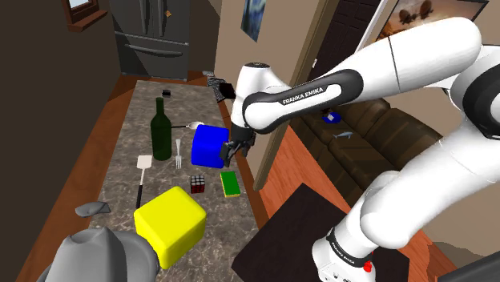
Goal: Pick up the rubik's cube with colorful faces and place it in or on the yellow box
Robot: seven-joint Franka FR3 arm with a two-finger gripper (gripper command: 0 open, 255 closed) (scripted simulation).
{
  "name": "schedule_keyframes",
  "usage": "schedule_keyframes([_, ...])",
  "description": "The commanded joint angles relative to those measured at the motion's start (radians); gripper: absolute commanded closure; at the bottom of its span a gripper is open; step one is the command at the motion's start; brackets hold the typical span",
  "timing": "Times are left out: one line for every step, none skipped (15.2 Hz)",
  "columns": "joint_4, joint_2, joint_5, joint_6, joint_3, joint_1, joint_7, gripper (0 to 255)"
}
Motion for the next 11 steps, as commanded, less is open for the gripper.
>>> schedule_keyframes([0.012, 0.069, -0.017, 0.059, 0.012, 0.000, 0.034, 0])
schedule_keyframes([0.026, 0.110, -0.031, 0.086, 0.016, 0.000, 0.052, 0])
schedule_keyframes([0.041, 0.151, -0.045, 0.112, 0.019, 0.000, 0.070, 0])
schedule_keyframes([0.058, 0.192, -0.061, 0.136, 0.020, 0.000, 0.089, 0])
schedule_keyframes([0.076, 0.234, -0.077, 0.159, 0.020, 0.002, 0.108, 0])
schedule_keyframes([0.096, 0.275, -0.094, 0.180, 0.019, 0.005, 0.127, 0])
schedule_keyframes([0.117, 0.317, -0.112, 0.200, 0.016, 0.009, 0.147, 0])
schedule_keyframes([0.139, 0.358, -0.129, 0.218, 0.012, 0.014, 0.166, 0])
schedule_keyframes([0.163, 0.400, -0.146, 0.234, 0.007, 0.020, 0.184, 0])
schedule_keyframes([0.188, 0.441, -0.162, 0.250, 0.000, 0.027, 0.202, 0])
schedule_keyframes([0.214, 0.481, -0.177, 0.263, -0.007, 0.035, 0.219, 0])
